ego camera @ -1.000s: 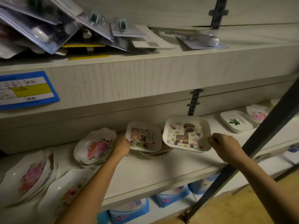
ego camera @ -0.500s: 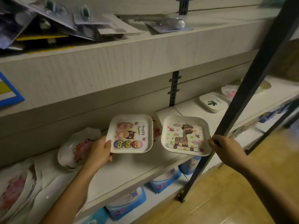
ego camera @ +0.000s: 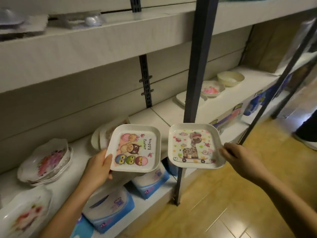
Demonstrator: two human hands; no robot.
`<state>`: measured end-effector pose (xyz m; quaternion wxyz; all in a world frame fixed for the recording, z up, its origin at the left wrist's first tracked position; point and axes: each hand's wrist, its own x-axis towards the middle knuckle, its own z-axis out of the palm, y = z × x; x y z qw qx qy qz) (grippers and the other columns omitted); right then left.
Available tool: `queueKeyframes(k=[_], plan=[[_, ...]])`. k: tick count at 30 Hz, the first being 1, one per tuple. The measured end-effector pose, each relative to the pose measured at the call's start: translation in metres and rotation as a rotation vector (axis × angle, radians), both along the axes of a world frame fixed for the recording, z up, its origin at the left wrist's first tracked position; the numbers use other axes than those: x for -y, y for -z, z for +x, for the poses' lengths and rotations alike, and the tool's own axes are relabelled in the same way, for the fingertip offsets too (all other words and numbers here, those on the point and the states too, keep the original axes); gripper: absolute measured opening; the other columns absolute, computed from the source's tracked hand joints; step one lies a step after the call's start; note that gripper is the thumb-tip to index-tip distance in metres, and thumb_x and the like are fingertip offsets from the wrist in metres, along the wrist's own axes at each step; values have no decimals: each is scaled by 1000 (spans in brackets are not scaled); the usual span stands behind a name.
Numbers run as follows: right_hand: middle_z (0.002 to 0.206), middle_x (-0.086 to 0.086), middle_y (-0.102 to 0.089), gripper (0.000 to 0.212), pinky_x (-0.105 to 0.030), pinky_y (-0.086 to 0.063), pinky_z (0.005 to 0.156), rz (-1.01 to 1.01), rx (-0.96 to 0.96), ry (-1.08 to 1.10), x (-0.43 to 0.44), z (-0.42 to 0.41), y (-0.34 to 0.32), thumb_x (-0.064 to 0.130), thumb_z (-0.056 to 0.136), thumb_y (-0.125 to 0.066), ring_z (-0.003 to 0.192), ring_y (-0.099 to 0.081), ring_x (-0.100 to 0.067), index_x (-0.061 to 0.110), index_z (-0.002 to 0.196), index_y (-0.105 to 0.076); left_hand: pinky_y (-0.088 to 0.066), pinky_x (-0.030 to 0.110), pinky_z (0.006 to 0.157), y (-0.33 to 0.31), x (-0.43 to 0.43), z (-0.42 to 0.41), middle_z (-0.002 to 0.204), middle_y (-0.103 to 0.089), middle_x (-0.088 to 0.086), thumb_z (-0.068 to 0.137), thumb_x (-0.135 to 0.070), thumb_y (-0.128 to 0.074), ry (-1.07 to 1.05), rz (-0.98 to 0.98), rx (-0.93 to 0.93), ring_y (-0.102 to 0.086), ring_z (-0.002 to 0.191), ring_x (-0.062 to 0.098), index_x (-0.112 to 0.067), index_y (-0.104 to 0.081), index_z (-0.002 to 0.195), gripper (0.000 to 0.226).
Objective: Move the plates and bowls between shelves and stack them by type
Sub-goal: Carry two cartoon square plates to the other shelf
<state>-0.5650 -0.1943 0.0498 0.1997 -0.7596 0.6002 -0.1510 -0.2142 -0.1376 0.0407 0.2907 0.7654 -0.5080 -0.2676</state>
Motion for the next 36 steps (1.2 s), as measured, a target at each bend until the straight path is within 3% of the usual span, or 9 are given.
queueKeyframes(k=[3,7,11,16,23,28,32,36], plan=[[56,4,-47,33,-22,-36,48,14,-18,12,8,-44,2,24,96,-46,51,-44,-11,13,66,-53,-43,14,35,-4,-3,-45,71,-58,1,96,-10,-37,-23,-32,-31,-53,51,17,-15,-50,99,15],[65,-10,-60,32,-36,-43,56,-8,-12,-20,24,-103,7,24,95,-46,59,-55,-24,2,78,-61,-41,25,45,1,0,-102,73,-61,12,96,-12,-37,-73,-10,-62,-51,49,22,-7,-55,97,19],[69,-14,-62,32,-35,-41,56,-21,-21,-42,41,-152,11,23,95,-47,58,-53,-22,1,78,-62,-41,25,42,10,7,-154,61,-56,7,96,-11,-38,-101,5,-48,-51,49,21,-7,-54,82,21],[68,-12,-64,30,-26,-37,51,1,-18,-43,65,-204,15,23,95,-48,57,-55,-22,3,79,-63,-40,24,44,14,24,-209,61,-57,7,96,-13,-36,-116,17,-97,-52,47,20,-6,-55,91,21],[64,-11,-61,32,-39,-43,56,-12,0,-19,125,-253,21,23,95,-48,59,-56,-26,0,79,-63,-38,9,33,19,73,-271,64,-54,6,97,-13,-35,-118,-3,-140,-50,51,14,-2,-52,92,21],[59,4,-52,31,-22,-36,49,-6,-3,-74,190,-272,18,22,95,-47,53,-49,-13,1,79,-63,-41,16,38,31,124,-295,72,-59,8,98,-17,-34,-173,-4,-148,-54,53,16,-6,-53,98,22],[70,2,-59,27,-26,-48,57,21,26,-116,244,-280,16,23,95,-47,65,-60,-20,4,85,-64,-52,33,56,30,162,-311,83,-61,9,98,-19,-35,-265,-3,-216,-60,67,21,-14,-50,102,16],[75,-2,-62,27,-35,-51,66,45,41,-175,297,-280,15,24,95,-46,67,-59,-19,5,87,-63,-43,24,47,24,194,-321,74,-57,5,98,-19,-36,-358,6,-181,-56,58,16,-15,-49,96,15]])
